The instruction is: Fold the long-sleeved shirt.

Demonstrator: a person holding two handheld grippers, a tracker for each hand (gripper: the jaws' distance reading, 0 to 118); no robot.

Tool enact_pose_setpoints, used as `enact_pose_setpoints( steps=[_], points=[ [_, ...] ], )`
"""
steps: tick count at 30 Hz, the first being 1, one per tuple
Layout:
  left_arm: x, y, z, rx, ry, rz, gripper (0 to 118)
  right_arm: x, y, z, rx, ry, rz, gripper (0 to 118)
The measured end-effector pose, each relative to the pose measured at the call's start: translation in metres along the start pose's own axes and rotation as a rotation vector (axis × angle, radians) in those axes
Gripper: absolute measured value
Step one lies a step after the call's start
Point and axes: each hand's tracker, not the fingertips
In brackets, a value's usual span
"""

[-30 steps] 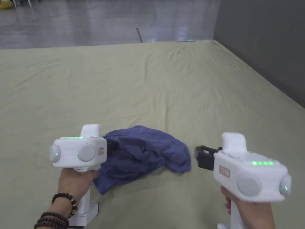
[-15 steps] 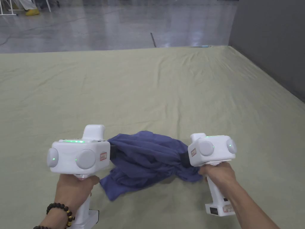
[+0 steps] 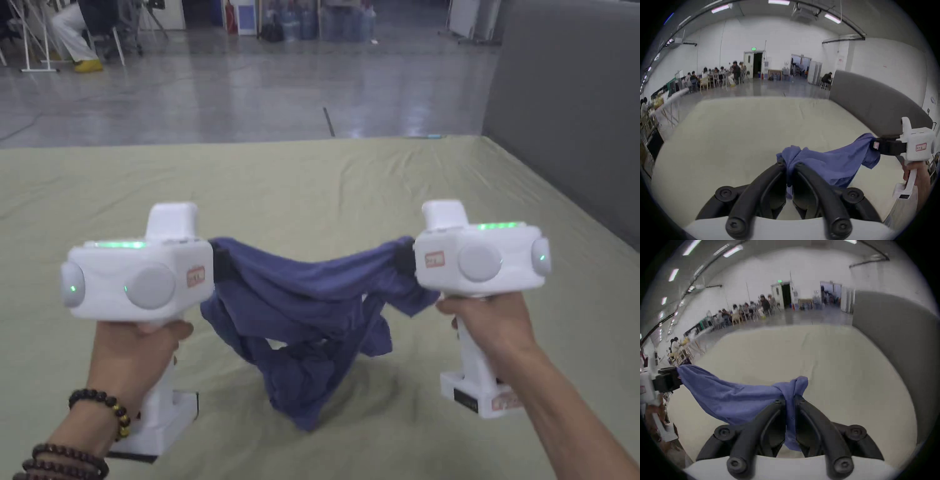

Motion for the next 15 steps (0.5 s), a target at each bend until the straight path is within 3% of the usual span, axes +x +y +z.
enact_pose_setpoints(
  steps=[2, 6, 9, 11, 15],
  points=[
    [-0.005, 0.042, 0.013, 0.054, 0.009, 0.006, 2, -0.006, 0.05, 0.02, 0.051, 0.024, 0.037, 11],
    [-0.02, 0.13, 0.025, 0.142, 0.039, 0.013, 2, -0.02, 0.15, 0.058, 0.201, -0.017, 0.122, 11],
    [-0.022, 0.193, 0.028, 0.186, 0.093, -0.034, 2, -0.027, 0.227, 0.079, 0.262, -0.018, 0.124, 11],
    [-0.029, 0.231, 0.025, 0.202, 0.087, 0.0, 2, -0.03, 0.268, 0.084, 0.289, -0.061, 0.148, 11],
    [-0.024, 0.286, 0.022, 0.239, 0.149, -0.096, 2, -0.033, 0.323, 0.082, 0.3, -0.152, 0.217, 11]
  ],
)
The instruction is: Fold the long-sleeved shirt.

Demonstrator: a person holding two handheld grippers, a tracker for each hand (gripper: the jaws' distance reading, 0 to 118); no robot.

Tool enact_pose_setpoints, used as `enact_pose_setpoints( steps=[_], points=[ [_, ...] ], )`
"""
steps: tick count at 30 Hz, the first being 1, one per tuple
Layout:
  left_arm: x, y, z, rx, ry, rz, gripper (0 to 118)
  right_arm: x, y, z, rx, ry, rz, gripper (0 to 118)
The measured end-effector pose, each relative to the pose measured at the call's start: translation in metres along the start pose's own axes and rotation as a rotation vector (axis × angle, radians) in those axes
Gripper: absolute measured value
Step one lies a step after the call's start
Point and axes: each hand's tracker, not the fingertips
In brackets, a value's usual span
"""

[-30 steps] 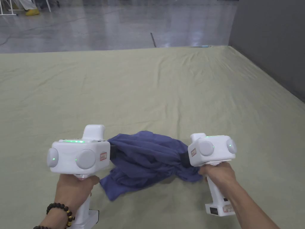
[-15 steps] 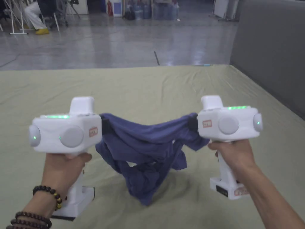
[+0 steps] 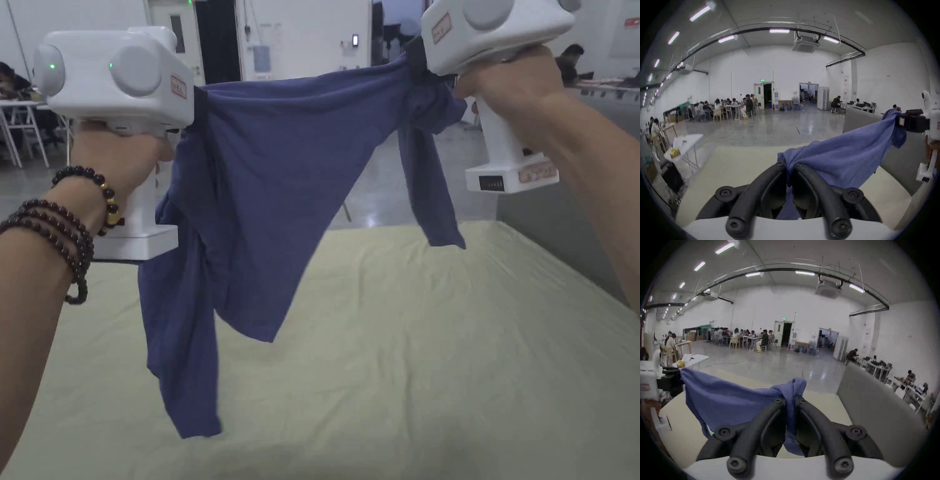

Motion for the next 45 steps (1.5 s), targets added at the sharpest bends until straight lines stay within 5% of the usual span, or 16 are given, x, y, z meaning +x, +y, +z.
enact_pose_setpoints(
  steps=[5, 8, 19, 24, 30, 37, 43, 44, 45],
  points=[
    [-0.007, 0.02, -0.026, -0.01, 0.002, 0.071, 2, 0.019, 0.015, -0.033, 0.02, 0.04, -0.12, 11],
    [-0.005, 0.004, -0.047, -0.03, 0.013, 0.05, 2, 0.016, -0.007, -0.051, 0.015, 0.057, -0.127, 11],
    [0.008, -0.233, -0.113, -0.332, 0.05, 0.064, 2, -0.034, -0.227, -0.16, -0.264, 0.099, -0.138, 11],
    [0.012, -0.27, -0.066, -0.307, 0.018, 0.032, 2, -0.04, -0.276, -0.117, -0.274, 0.158, -0.182, 11],
    [0.025, -0.351, 0.035, -0.292, 0.012, 0.046, 2, -0.057, -0.359, -0.009, -0.3, 0.189, -0.145, 11],
    [0.044, -0.506, 0.139, -0.51, 0.015, 0.111, 2, -0.093, -0.512, 0.103, -0.566, 0.233, -0.188, 11],
    [0.045, -0.54, 0.177, -0.53, -0.002, 0.152, 2, -0.108, -0.563, 0.141, -0.653, 0.245, -0.238, 11],
    [0.046, -0.538, 0.179, -0.515, 0.004, 0.149, 8, -0.107, -0.562, 0.142, -0.648, 0.238, -0.245, 16],
    [0.043, -0.542, 0.176, -0.498, 0.004, 0.145, 27, -0.106, -0.56, 0.143, -0.633, 0.23, -0.254, 32]
  ],
)
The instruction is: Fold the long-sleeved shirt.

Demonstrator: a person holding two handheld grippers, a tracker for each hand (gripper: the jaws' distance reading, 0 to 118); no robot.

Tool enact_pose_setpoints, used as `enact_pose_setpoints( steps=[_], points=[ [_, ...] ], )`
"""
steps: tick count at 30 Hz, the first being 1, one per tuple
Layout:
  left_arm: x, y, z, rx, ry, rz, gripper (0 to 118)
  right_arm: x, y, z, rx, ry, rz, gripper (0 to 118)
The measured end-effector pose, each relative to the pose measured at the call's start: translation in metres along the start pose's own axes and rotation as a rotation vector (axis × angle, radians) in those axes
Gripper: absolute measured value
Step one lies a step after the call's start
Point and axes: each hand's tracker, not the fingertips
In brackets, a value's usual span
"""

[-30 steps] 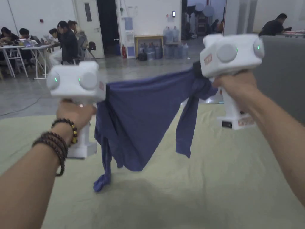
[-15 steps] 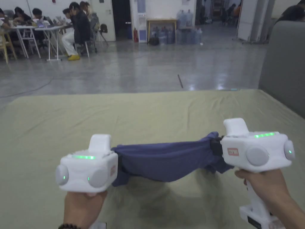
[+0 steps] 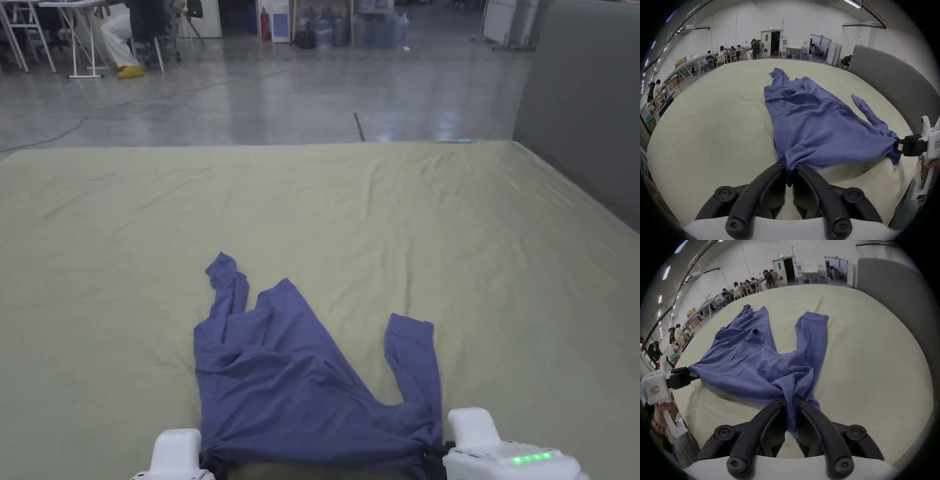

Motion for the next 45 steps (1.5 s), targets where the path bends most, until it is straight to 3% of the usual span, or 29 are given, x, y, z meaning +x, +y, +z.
enact_pose_setpoints(
  steps=[1, 2, 8, 9, 10, 11, 12, 13, 19, 24, 25, 26, 27, 28, 38, 43, 45],
  points=[
    [-0.002, 0.002, 0.003, 0.003, -0.011, 0.003, 70, 0.0, 0.003, 0.006, 0.027, 0.002, -0.009, 70],
    [-0.003, 0.004, 0.005, -0.012, -0.017, 0.013, 111, 0.0, 0.006, 0.013, 0.042, 0.001, -0.02, 116],
    [-0.003, 0.011, 0.07, 0.028, -0.095, 0.118, 112, 0.003, 0.032, 0.078, 0.143, 0.073, -0.108, 118],
    [-0.004, 0.012, 0.08, 0.063, -0.112, 0.137, 107, 0.002, 0.034, 0.086, 0.158, 0.096, -0.12, 114],
    [-0.005, 0.012, 0.09, 0.095, -0.124, 0.145, 96, 0.003, 0.016, 0.09, 0.193, 0.095, -0.131, 100],
    [-0.006, 0.013, 0.097, 0.119, -0.13, 0.151, 55, 0.001, 0.01, 0.093, 0.208, 0.065, -0.134, 48],
    [-0.005, 0.012, 0.1, 0.115, -0.115, 0.143, 3, -0.001, 0.01, 0.091, 0.194, 0.044, -0.137, 2],
    [-0.003, 0.012, 0.102, 0.136, -0.067, 0.126, 0, -0.002, 0.01, 0.094, 0.195, 0.003, -0.141, 2],
    [-0.005, 0.023, 0.097, 0.115, -0.105, 0.106, 0, -0.003, 0.01, 0.073, 0.149, 0.022, -0.143, 2],
    [0.001, 0.098, 0.068, 0.074, -0.144, 0.032, 3, -0.003, 0.011, 0.071, 0.141, 0.028, -0.147, 2],
    [0.007, 0.121, 0.054, 0.059, -0.143, 0.006, 24, -0.003, 0.012, 0.069, 0.134, 0.021, -0.14, 2],
    [0.011, 0.141, 0.036, 0.05, -0.164, 0.009, 76, -0.002, 0.013, 0.066, 0.131, 0.015, -0.138, 2],
    [0.014, 0.157, 0.018, 0.04, -0.181, 0.021, 105, -0.002, 0.012, 0.065, 0.132, 0.012, -0.142, 2],
    [0.021, 0.177, -0.008, 0.008, -0.18, 0.022, 110, -0.001, 0.013, 0.062, 0.128, 0.015, -0.148, 2],
    [0.079, 0.281, -0.245, -0.124, -0.024, -0.263, 110, 0.003, 0.014, 0.034, 0.076, -0.007, -0.195, 2],
    [0.083, 0.28, -0.307, -0.287, -0.023, -0.25, 106, 0.01, 0.012, 0.032, 0.064, -0.029, -0.231, 2],
    [0.084, 0.271, -0.311, -0.305, -0.038, -0.244, 97, 0.012, 0.013, 0.03, 0.064, -0.04, -0.24, 2]
  ],
)
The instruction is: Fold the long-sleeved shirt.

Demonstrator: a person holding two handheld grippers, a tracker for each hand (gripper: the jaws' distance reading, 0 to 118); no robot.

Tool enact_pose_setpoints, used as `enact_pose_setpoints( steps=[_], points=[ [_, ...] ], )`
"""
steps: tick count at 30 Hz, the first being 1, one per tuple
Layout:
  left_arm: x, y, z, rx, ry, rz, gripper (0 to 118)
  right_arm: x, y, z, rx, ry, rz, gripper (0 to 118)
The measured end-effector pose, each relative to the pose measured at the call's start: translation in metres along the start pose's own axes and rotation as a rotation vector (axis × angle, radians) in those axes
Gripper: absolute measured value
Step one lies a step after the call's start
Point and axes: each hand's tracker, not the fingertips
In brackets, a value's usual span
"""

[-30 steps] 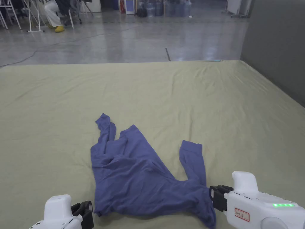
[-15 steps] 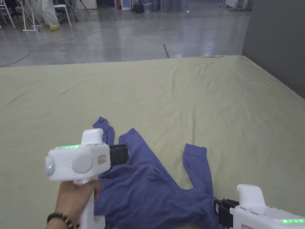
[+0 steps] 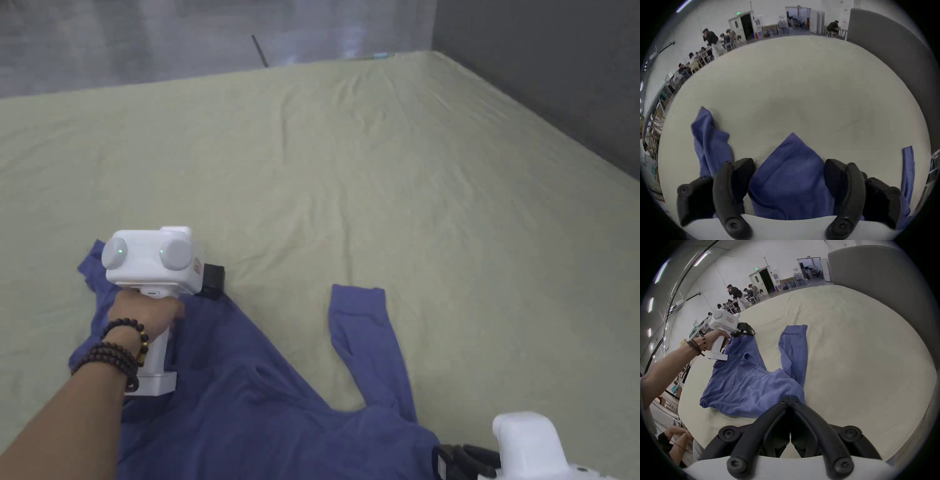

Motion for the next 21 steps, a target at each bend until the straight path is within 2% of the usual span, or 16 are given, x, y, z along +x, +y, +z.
enact_pose_setpoints(
  steps=[1, 2, 3, 4, 5, 6, 8, 9, 13, 14, 16, 17, 18, 19, 20, 21],
  points=[
    [0.004, -0.004, 0.01, 0.055, 0.033, -0.001, 91, 0.001, 0.001, -0.001, -0.002, -0.01, -0.002, 2],
    [0.008, -0.003, 0.018, 0.039, 0.024, -0.012, 67, 0.002, 0.002, -0.002, -0.004, -0.026, -0.002, 2],
    [0.01, -0.006, 0.033, 0.056, 0.045, -0.05, 23, 0.002, 0.003, -0.004, -0.004, -0.038, -0.003, 2],
    [0.011, -0.009, 0.04, 0.089, 0.035, -0.089, 0, 0.002, 0.005, -0.005, -0.004, -0.043, -0.001, 2],
    [0.012, -0.011, 0.047, 0.108, 0.023, -0.077, 0, 0.002, 0.006, -0.006, 0.0, -0.05, 0.0, 6],
    [0.011, -0.013, 0.053, 0.089, 0.0, -0.082, 0, 0.001, 0.008, -0.006, 0.007, -0.065, -0.003, 27],
    [0.006, -0.016, 0.063, 0.11, -0.019, -0.108, 0, -0.001, 0.01, -0.006, 0.015, -0.086, 0.009, 94],
    [0.007, -0.018, 0.07, 0.132, 0.006, -0.12, 0, -0.002, 0.01, -0.007, 0.006, -0.082, 0.02, 98],
    [-0.005, -0.02, 0.091, 0.147, 0.003, -0.097, 0, -0.004, 0.004, -0.029, -0.075, -0.145, 0.062, 97],
    [-0.008, -0.021, 0.096, 0.147, 0.003, -0.088, 0, -0.002, 0.001, -0.04, -0.12, -0.154, 0.059, 93],
    [-0.013, -0.022, 0.102, 0.148, 0.008, -0.082, 0, 0.001, -0.005, -0.06, -0.165, -0.087, 0.01, 83],
    [-0.016, -0.024, 0.106, 0.147, 0.008, -0.079, 0, 0.001, -0.006, -0.067, -0.14, 0.007, -0.012, 67],
    [-0.019, -0.026, 0.109, 0.149, 0.008, -0.071, 0, -0.005, -0.006, -0.067, -0.125, -0.06, 0.034, 31],
    [-0.02, -0.027, 0.112, 0.149, 0.006, -0.059, 0, -0.012, -0.003, -0.06, -0.103, -0.083, 0.132, 5],
    [-0.024, -0.029, 0.118, 0.146, 0.003, -0.048, 0, -0.013, 0.002, -0.051, -0.077, -0.005, 0.131, 5],
    [-0.028, -0.032, 0.126, 0.16, 0.002, -0.034, 0, -0.016, 0.005, -0.042, -0.032, 0.007, 0.064, 5]
  ],
)
